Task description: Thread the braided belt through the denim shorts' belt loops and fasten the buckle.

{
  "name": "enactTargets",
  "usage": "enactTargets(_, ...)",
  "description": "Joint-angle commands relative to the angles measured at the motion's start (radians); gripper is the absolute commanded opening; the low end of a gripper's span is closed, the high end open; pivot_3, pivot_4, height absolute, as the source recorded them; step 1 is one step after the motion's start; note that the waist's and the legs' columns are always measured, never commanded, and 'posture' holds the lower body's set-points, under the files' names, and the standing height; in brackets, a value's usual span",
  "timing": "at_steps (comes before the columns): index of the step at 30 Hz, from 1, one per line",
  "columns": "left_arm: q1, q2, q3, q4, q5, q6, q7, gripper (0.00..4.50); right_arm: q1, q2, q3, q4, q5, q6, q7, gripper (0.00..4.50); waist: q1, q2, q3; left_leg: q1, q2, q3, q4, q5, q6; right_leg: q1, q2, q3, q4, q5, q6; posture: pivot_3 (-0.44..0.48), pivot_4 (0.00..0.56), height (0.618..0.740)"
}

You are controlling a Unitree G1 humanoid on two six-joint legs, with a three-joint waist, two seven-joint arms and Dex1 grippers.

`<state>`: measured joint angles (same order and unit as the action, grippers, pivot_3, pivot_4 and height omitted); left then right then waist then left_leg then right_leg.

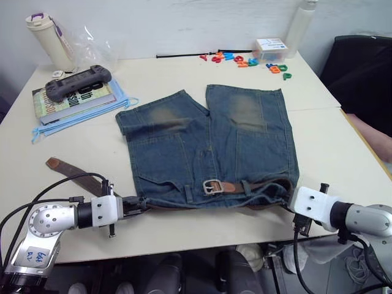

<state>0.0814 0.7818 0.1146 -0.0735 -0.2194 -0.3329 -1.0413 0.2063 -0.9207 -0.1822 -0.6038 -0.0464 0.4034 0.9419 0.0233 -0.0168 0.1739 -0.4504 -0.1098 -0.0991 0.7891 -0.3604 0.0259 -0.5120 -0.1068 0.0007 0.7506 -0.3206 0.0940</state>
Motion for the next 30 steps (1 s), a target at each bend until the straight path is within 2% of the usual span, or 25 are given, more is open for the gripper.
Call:
enactTargets(1,0.022,0.019,0.009,0.039,0.023,0.004,0.007,0.78,0.009,-0.027,-0.032,0.012,-0.006,0.024,-0.009,0.50,0.001,0.000,0.000,0.000,0.000,0.000,0.000,0.000,0.000,0.000,0.000,0.000,0.000,0.000,0.000,0.000,0.150,0.659)
enactTargets(2,0.023,0.019,0.004,0.037,0.019,0.007,0.006,0.77,0.005,-0.029,-0.038,0.019,-0.009,0.022,-0.016,1.03,0.001,0.000,0.000,0.000,0.000,0.000,0.000,0.000,0.000,0.000,0.000,0.000,0.000,0.000,0.000,0.000,0.150,0.659)
enactTargets(3,0.025,0.019,0.000,0.034,0.013,0.016,0.004,1.11,0.009,-0.037,-0.048,0.016,-0.002,0.024,-0.008,1.36,0.001,0.000,0.000,0.000,0.000,0.000,0.000,0.000,0.000,0.000,0.000,0.000,0.000,0.000,0.000,0.000,0.150,0.659)
enactTargets(7,0.037,0.015,0.004,0.013,-0.026,0.071,0.005,2.75,0.036,-0.065,-0.113,-0.010,0.041,0.056,0.035,3.35,0.002,0.000,-0.001,0.000,0.000,0.000,0.000,0.000,0.000,0.000,0.000,0.000,0.000,0.000,0.000,0.000,0.150,0.659)
enactTargets(9,0.046,0.027,0.027,-0.026,-0.103,0.163,-0.010,3.69,0.046,-0.089,-0.178,-0.029,0.084,0.082,0.080,4.36,0.004,0.000,-0.001,0.000,0.000,-0.001,0.000,0.000,0.001,0.001,0.000,-0.001,-0.001,0.000,0.001,0.000,0.150,0.659)
enactTargets(10,0.049,0.043,0.045,-0.046,-0.144,0.213,-0.024,4.11,0.039,-0.106,-0.225,-0.037,0.120,0.107,0.114,4.50,0.004,0.000,0.000,0.000,0.000,-0.001,0.000,0.000,0.001,0.002,0.000,-0.001,-0.002,0.001,0.001,0.000,0.150,0.659)
enactTargets(15,0.033,0.100,0.122,-0.077,-0.263,0.385,-0.061,4.11,-0.055,-0.178,-0.358,-0.062,0.275,0.224,0.203,4.50,0.003,0.001,0.000,0.000,0.000,-0.002,0.000,0.000,0.001,0.002,0.000,-0.002,-0.003,0.001,0.002,0.000,0.150,0.659)
enactTargets(19,0.014,0.101,0.193,-0.059,-0.359,0.542,-0.032,4.11,-0.235,-0.145,-0.340,-0.104,0.456,0.383,0.128,4.50,-0.001,0.002,0.001,0.000,0.001,-0.002,-0.001,-0.001,0.001,0.002,0.000,-0.002,-0.004,0.001,0.002,0.000,0.150,0.659)
enactTargets(21,0.015,0.085,0.226,-0.057,-0.391,0.608,0.003,4.11,-0.360,-0.085,-0.281,-0.109,0.505,0.477,0.014,4.50,-0.002,0.002,0.001,0.000,0.001,-0.002,-0.001,-0.001,0.001,0.002,0.000,-0.002,-0.004,0.001,0.002,0.000,0.150,0.659)
enactTargets(24,0.028,0.055,0.285,-0.068,-0.464,0.722,0.061,4.11,-0.498,0.059,-0.149,-0.106,0.469,0.586,-0.208,4.50,0.000,0.002,0.001,0.000,0.001,-0.002,-0.002,0.000,0.001,0.002,0.000,-0.002,-0.006,0.001,0.002,0.000,0.150,0.659)
enactTargets(26,0.038,0.029,0.339,-0.083,-0.523,0.801,0.111,4.11,-0.526,0.155,-0.063,-0.116,0.426,0.633,-0.335,4.50,0.002,0.001,0.001,-0.001,0.001,-0.002,-0.002,0.000,0.000,0.001,0.000,-0.002,-0.006,0.001,0.002,0.000,0.150,0.659)
enactTargets(30,0.061,-0.004,0.442,-0.120,-0.639,0.947,0.205,4.11,-0.527,0.271,0.051,-0.142,0.373,0.687,-0.491,4.50,0.006,0.002,0.001,-0.007,0.000,-0.002,-0.002,0.003,-0.005,-0.004,0.000,-0.002,-0.006,0.002,0.002,0.000,0.150,0.659)
